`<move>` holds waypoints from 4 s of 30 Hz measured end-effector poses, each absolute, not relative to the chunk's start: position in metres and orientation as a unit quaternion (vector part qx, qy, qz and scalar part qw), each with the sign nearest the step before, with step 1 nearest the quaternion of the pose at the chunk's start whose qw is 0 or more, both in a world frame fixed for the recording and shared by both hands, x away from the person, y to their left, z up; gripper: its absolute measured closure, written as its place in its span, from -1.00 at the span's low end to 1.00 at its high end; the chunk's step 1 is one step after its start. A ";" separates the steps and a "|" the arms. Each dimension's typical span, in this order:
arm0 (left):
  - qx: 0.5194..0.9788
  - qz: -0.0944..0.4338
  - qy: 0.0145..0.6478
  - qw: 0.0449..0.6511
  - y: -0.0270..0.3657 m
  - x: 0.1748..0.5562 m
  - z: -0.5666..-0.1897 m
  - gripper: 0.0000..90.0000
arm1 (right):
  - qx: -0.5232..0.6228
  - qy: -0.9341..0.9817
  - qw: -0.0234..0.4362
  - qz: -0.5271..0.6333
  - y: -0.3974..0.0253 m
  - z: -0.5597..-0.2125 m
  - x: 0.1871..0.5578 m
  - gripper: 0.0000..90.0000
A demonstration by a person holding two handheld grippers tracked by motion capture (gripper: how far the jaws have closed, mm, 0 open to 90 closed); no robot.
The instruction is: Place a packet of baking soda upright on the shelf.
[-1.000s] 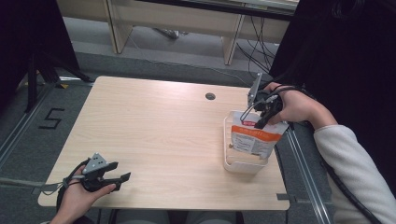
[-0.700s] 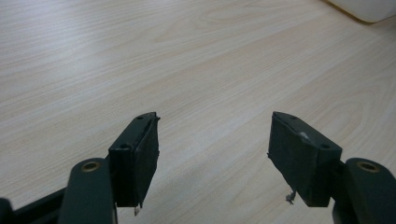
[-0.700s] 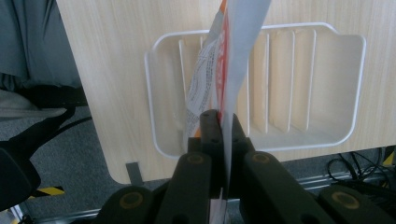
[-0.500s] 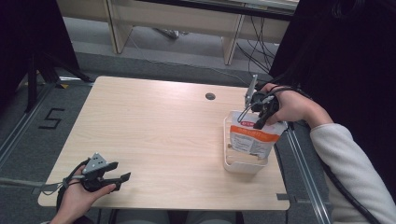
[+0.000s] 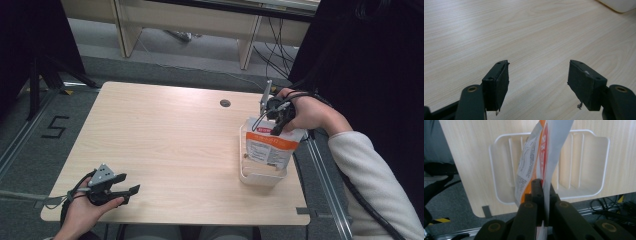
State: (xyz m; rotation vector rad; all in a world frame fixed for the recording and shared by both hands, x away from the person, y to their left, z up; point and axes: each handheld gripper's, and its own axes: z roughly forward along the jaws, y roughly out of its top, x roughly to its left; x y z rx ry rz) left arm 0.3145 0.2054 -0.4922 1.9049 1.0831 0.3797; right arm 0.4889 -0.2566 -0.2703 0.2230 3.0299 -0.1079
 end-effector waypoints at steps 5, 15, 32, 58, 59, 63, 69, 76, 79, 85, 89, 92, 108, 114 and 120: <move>0.767 0.154 0.437 0.443 0.205 0.314 -0.492 -0.28 | 0.064 0.995 0.062 -0.037 -0.255 -0.271 0.492 1.00; 0.767 0.154 0.438 0.444 0.205 0.314 -0.492 -0.28 | 0.069 0.993 0.076 -0.058 -0.248 -0.270 0.490 1.00; 0.766 0.152 0.437 0.445 0.205 0.314 -0.492 -0.28 | 0.031 0.992 0.097 -0.073 -0.241 -0.276 0.495 1.00; 0.767 0.151 0.435 0.447 0.205 0.314 -0.492 -0.28 | 0.079 0.992 0.085 -0.056 -0.248 -0.286 0.496 0.53; 0.769 0.154 0.431 0.447 0.205 0.314 -0.492 -0.28 | 0.088 0.991 0.087 -0.053 -0.249 -0.285 0.495 0.51; 0.766 0.150 0.433 0.450 0.204 0.315 -0.493 -0.28 | 0.084 0.992 0.096 0.003 -0.254 -0.278 0.494 0.39; 0.766 0.152 0.434 0.450 0.204 0.315 -0.493 -0.28 | 0.107 0.989 0.096 0.041 -0.247 -0.273 0.483 0.34; 0.766 0.150 0.436 0.448 0.205 0.314 -0.493 -0.28 | 0.086 0.990 0.095 0.052 -0.236 -0.281 0.480 0.33; 0.766 0.149 0.436 0.448 0.205 0.315 -0.493 -0.28 | 0.092 0.989 0.100 0.060 -0.233 -0.281 0.479 0.35; 0.768 0.152 0.432 0.448 0.205 0.315 -0.493 -0.28 | 0.080 0.988 0.107 0.075 -0.217 -0.285 0.460 0.51; 0.766 0.153 0.436 0.448 0.205 0.314 -0.492 -0.28 | 0.050 0.990 0.104 0.082 -0.205 -0.293 0.448 0.64; 0.766 0.152 0.435 0.448 0.205 0.314 -0.493 -0.28 | 0.035 0.991 0.100 0.076 -0.196 -0.303 0.437 0.69; 0.766 0.154 0.434 0.448 0.205 0.314 -0.492 -0.28 | 0.022 0.996 0.037 0.077 -0.183 -0.388 0.396 0.94; 0.767 0.154 0.434 0.446 0.205 0.314 -0.492 -0.28 | 0.064 0.994 0.010 0.087 -0.188 -0.411 0.380 0.95; 0.771 0.158 0.428 0.444 0.205 0.314 -0.492 -0.28 | 0.080 0.990 -0.001 0.117 -0.193 -0.427 0.370 0.89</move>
